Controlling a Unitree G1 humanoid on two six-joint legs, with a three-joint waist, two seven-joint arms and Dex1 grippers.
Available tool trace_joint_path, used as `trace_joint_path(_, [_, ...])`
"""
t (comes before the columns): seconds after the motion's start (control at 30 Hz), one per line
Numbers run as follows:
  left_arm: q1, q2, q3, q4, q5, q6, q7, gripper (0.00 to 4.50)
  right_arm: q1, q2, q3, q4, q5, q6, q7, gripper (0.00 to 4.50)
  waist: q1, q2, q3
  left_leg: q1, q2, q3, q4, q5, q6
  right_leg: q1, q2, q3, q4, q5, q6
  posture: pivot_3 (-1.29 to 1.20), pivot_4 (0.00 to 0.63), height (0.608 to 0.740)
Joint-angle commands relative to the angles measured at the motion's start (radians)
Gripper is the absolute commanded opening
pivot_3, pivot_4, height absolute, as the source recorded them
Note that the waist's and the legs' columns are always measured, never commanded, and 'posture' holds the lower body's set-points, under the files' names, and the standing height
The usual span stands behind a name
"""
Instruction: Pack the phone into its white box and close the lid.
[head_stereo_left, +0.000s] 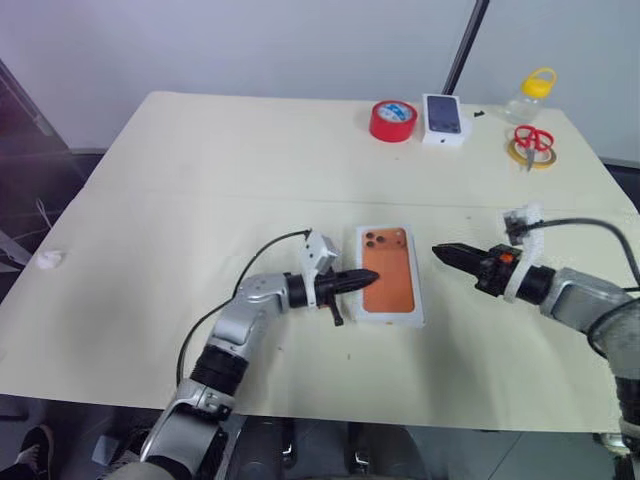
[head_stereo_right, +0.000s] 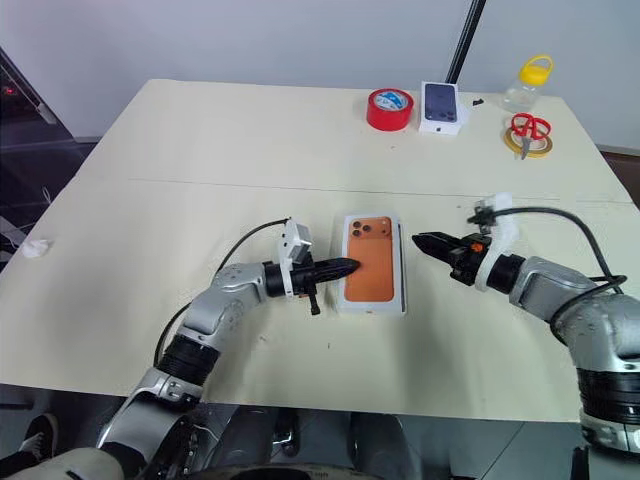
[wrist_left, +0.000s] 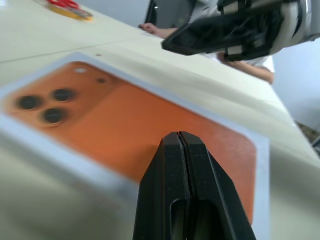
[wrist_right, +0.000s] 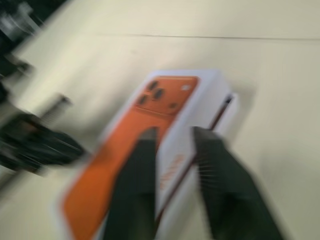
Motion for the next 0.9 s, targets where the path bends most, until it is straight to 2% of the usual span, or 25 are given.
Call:
trace_joint_path(0.03, [0.011, 0.028, 0.037, -0.073, -0.03, 0.03, 0.008, 0.0, -0.021, 0.007, 0.041, 0.001, -0.183, -0.174, 0.026, 0.07, 0.0, 0.0, 0.0, 0.0, 0.0, 0.0, 0.0, 0.0, 0.0, 0.0, 0.0, 0.0, 0.0, 0.0, 0.0, 0.0, 0.15, 0.733])
trace_joint_path(0.1, [0.012, 0.056, 0.037, -0.075, -0.009, 0.048, 0.026, 0.0, -0.005, 0.004, 0.082, 0.002, -0.272, -0.24, 0.047, 0.07, 0.0, 0.0, 0.0, 0.0, 0.0, 0.0, 0.001, 0.0, 0.0, 0.0, -0.001, 0.0, 0.001, 0.0, 0.0, 0.0, 0.15, 0.733])
trace_joint_path(0.2, [-0.002, 0.083, -0.005, -0.009, 0.097, -0.023, 0.067, 0.0, 0.033, -0.001, 0.123, 0.007, -0.386, -0.329, 0.071, 0.07, 0.003, 0.0, 0.0, 0.0, 0.0, 0.0, 0.001, 0.0, 0.0, 0.0, -0.001, 0.0, 0.001, 0.0, 0.0, 0.0, 0.15, 0.733])
trace_joint_path(0.43, [-0.064, 0.019, -0.078, 0.086, 0.153, -0.007, 0.063, 0.0, 0.064, 0.039, 0.124, 0.011, -0.464, -0.372, 0.088, 0.07, 0.004, 0.0, 0.0, 0.0, -0.001, 0.0, 0.003, 0.0, 0.0, 0.002, -0.003, 0.0, 0.001, -0.001, -0.002, 0.0, 0.15, 0.733])
trace_joint_path(0.63, [-0.108, -0.075, -0.074, 0.119, 0.149, -0.008, 0.088, 0.0, 0.054, 0.078, 0.087, -0.015, -0.434, -0.309, 0.09, 0.07, 0.003, 0.0, 0.0, 0.0, -0.001, 0.0, 0.004, 0.0, 0.0, 0.002, -0.005, -0.001, 0.001, -0.001, -0.002, 0.0, 0.15, 0.733])
trace_joint_path(0.9, [-0.101, -0.081, -0.072, 0.104, 0.165, -0.025, 0.09, 0.0, 0.103, 0.068, 0.096, -0.034, -0.496, -0.313, 0.111, 0.07, 0.002, 0.0, 0.0, 0.0, -0.001, 0.0, 0.004, 0.0, 0.0, 0.003, -0.005, -0.001, 0.001, -0.001, -0.001, 0.0, 0.15, 0.733])
